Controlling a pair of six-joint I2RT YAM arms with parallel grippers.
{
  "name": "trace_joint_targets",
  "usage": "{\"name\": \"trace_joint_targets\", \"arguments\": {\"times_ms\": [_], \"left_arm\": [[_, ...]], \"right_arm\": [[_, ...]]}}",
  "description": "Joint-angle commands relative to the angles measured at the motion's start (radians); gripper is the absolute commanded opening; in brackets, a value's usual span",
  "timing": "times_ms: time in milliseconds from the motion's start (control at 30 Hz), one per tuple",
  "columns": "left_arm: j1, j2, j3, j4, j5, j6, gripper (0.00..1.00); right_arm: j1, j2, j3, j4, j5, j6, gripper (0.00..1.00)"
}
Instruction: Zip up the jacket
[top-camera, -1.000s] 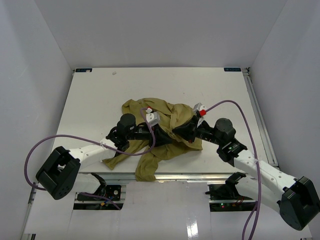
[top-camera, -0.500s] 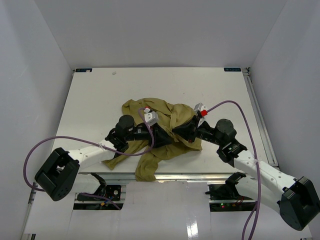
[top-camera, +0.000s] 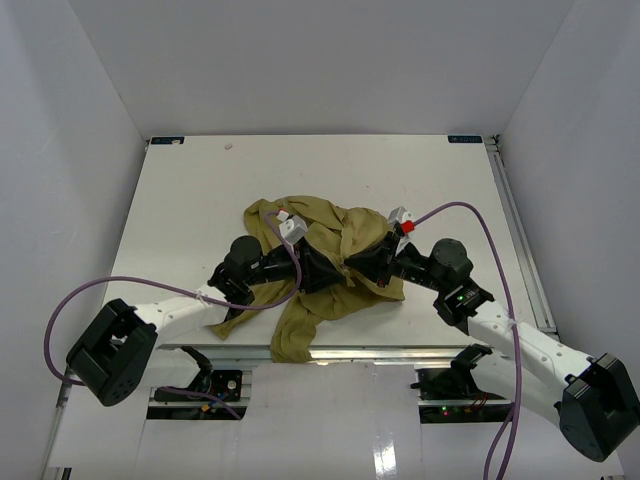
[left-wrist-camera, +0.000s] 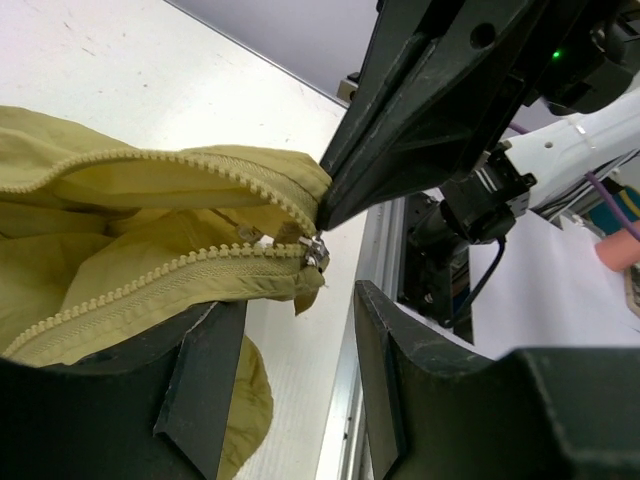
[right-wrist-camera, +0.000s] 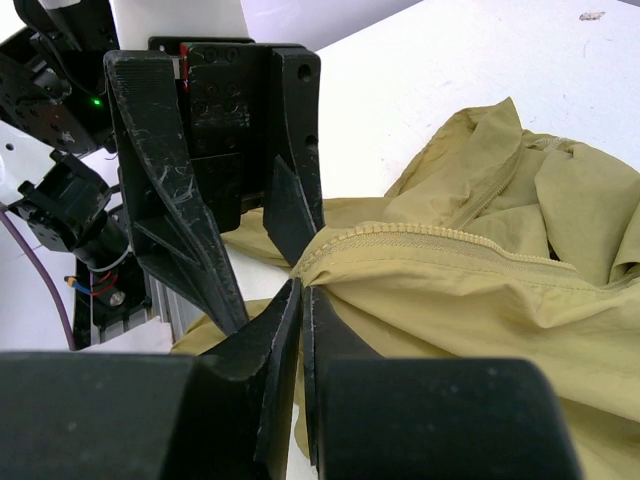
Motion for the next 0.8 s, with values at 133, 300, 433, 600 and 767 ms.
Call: {"name": "trace_joint_targets", "arguments": {"times_ms": [133, 300, 433, 600, 767], "left_arm": [[0.003, -0.034, -0.037, 0.158, 0.032, -0.090, 0.56], [0.003, -0.013, -0.040, 0.191, 0.043, -0.099, 0.55], [0.003, 0.004, -0.028, 0.191, 0.041, -0.094, 0.55], [0.003, 0.015, -0.034, 0.205, 0.046, -0.086, 0.51], [0.003, 0.033, -0.031, 0.210, 0.062, -0.080, 0.30]], "right_arm": [[0.000, -0.002, 0.005, 0.068, -0.019, 0.008, 0.08], [0.002, 0.002, 0.008, 0.073, -0.025, 0.009, 0.08], [0.001, 0.001, 0.008, 0.075, -0.033, 0.013, 0.08], [0.000, 0.001, 0.004, 0.077, -0.031, 0.013, 0.08], [0.002, 0.006, 0.002, 0.087, -0.036, 0.016, 0.08]]}}
